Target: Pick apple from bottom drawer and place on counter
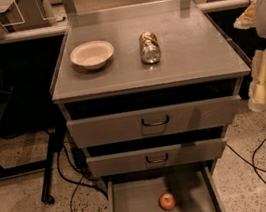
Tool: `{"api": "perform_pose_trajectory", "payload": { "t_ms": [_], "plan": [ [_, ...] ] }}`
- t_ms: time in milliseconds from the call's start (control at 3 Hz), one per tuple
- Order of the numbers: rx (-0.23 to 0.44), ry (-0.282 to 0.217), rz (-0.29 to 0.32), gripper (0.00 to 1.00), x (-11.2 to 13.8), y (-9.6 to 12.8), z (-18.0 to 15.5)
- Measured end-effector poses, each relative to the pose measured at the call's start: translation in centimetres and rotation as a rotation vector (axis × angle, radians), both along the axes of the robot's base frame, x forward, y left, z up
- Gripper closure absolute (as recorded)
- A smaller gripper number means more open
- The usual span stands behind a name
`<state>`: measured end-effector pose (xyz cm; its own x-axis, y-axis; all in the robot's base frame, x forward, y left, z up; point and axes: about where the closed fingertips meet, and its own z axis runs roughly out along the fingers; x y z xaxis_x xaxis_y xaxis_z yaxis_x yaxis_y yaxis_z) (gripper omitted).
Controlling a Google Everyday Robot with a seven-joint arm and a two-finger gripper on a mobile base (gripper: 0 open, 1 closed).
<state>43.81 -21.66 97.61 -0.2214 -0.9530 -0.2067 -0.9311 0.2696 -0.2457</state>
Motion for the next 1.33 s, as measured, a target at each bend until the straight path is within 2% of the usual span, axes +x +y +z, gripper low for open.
{"api": "perform_pose_trajectory", "payload": {
  "t_ms": [333,667,1000,1333],
  "plan": [
    [-0.002,-0.011,0.003,0.0,-0.1,0.2,0.0],
    [0.017,-0.011,0.056,0.0,-2.5,2.5,-3.6],
    [0.031,0.04,0.1,0.0,-4.4,4.6,-9.8],
    [0.024,0.133,0.133,0.0,-6.2,6.3,-16.4]
  ]
}}
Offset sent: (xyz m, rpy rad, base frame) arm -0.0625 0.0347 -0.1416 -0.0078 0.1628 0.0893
